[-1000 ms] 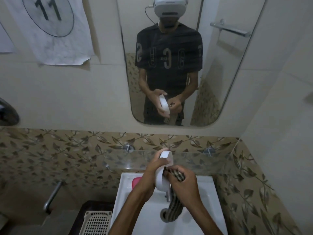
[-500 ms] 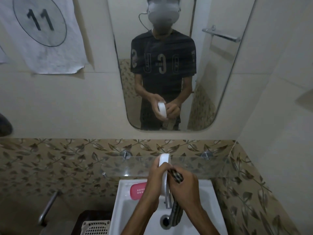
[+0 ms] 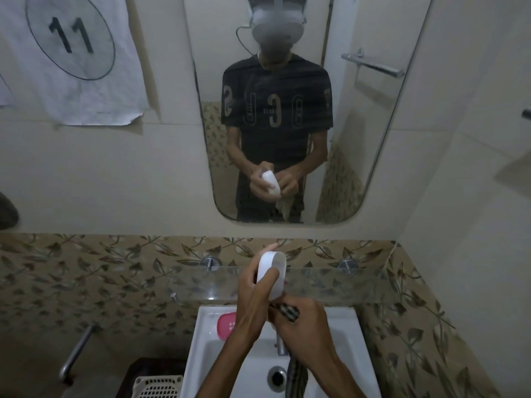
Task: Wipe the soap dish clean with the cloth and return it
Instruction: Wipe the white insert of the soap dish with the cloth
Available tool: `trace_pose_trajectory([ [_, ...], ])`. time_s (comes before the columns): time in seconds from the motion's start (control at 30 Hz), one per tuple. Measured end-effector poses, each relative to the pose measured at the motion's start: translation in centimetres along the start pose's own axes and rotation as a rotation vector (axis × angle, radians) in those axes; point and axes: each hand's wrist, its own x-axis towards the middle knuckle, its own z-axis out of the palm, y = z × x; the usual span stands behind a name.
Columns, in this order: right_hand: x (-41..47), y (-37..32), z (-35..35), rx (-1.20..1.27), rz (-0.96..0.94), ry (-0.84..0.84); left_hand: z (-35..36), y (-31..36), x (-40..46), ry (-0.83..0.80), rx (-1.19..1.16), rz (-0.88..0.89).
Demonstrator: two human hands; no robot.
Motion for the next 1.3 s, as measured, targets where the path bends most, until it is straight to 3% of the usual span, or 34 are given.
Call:
trace_pose_trajectory([
  [0.1, 0.1, -0.1, -0.5, 0.003, 0.022, 0.04, 0.2, 0.3, -0.3, 0.01, -0.003, 0.018],
  [0.27, -1.1, -1.1, 0.3, 0.263, 0.196, -0.026, -0.3, -0.1, -0.8, 0.035, -0.001, 0.132],
  [0.37, -1.0, -0.3, 0.4, 0.122, 0.168, 0.093, -0.4, -0.2, -1.0, 0.024, -0.006, 0.164],
  [0.5, -1.3, -0.8, 0.5, 0.19, 0.097, -0.011, -0.4, -0.5, -0.8, 0.03, -0.033, 0.182],
  [0.6, -0.3, -0.3, 0.1, 0.106, 0.101, 0.037, -0.4, -0.4, -0.6, 0.027, -0.035, 0.203],
  [0.67, -0.8, -0.4, 0.5, 0.152, 0.129, 0.077, -0.4, -0.4, -0.5, 0.025, -0.044, 0.233],
  [0.77, -1.3, -0.8, 0.8, 0.304, 0.169, -0.004, -0.8, -0.5, -0.3, 0.044, -0.057, 0.265],
  [0.9, -1.1, -0.4, 0.8, 0.324, 0.202, 0.048, -0.9, -0.6, -0.5, 0.062, -0.049, 0.332],
  [1.0, -1.7, -0.9, 1.0, 0.424, 0.227, -0.023, -1.0, -0.5, -0.2, 0.07, -0.089, 0.383],
  [1.17, -1.7, -0.9, 1.0, 0.355, 0.235, 0.076, -0.7, -1.1, -0.8, 0.092, -0.094, 0.399],
  [1.3, -1.6, -0.7, 0.9, 0.383, 0.235, -0.027, -0.8, -1.0, -0.4, 0.101, -0.081, 0.437],
])
